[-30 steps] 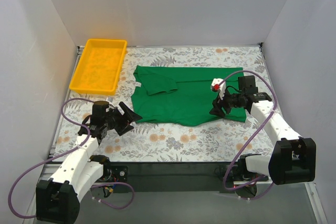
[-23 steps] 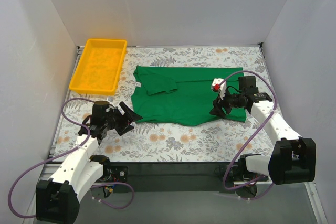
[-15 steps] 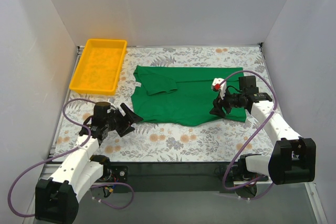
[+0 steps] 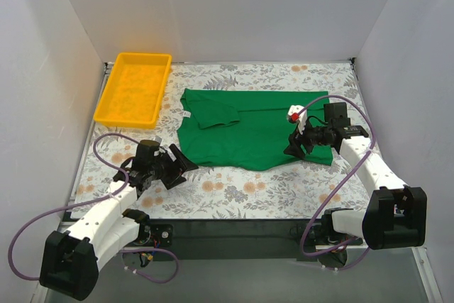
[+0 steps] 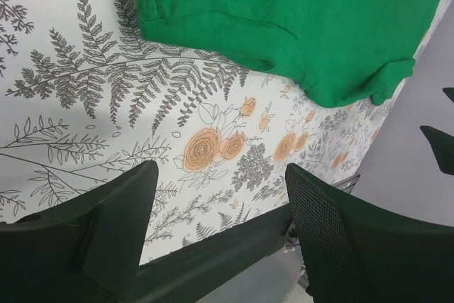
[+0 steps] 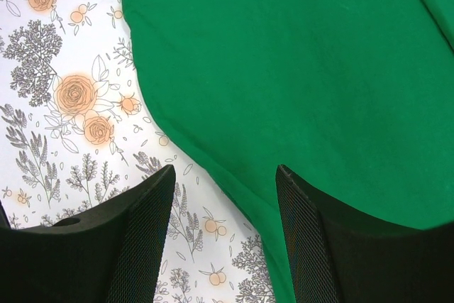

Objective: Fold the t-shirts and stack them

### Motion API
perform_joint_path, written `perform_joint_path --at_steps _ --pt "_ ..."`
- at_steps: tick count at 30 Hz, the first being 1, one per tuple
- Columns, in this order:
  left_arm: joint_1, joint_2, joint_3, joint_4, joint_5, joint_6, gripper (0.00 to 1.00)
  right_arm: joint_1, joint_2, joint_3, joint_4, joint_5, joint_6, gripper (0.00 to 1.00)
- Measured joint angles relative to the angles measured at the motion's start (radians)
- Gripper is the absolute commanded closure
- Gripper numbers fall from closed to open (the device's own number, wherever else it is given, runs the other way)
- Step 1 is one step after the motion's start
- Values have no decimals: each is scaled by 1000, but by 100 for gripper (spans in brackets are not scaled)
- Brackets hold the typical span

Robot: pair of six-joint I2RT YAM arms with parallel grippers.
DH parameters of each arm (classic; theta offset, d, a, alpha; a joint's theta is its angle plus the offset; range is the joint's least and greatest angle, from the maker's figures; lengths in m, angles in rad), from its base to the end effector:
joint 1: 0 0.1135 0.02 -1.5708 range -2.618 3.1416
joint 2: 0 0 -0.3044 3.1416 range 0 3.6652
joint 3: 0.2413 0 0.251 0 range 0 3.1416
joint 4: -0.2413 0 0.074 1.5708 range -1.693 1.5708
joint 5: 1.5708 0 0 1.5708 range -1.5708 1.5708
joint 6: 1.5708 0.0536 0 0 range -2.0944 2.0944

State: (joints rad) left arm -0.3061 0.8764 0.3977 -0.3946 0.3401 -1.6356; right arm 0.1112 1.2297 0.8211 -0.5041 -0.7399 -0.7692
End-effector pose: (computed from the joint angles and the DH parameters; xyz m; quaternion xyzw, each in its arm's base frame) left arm 0.1368 -0.0620 0.1929 -0.5258 0.7647 -0.3678 0.0589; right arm 0.2297 0.0620 0.2687 -0.4817 0.7484 0.2265 0.3957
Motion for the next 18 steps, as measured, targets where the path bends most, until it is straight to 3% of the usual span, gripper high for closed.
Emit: perform_joint_path --at_steps 18 --pt "-31 42 -10 12 -69 -29 29 -6 0 0 0 -5 0 34"
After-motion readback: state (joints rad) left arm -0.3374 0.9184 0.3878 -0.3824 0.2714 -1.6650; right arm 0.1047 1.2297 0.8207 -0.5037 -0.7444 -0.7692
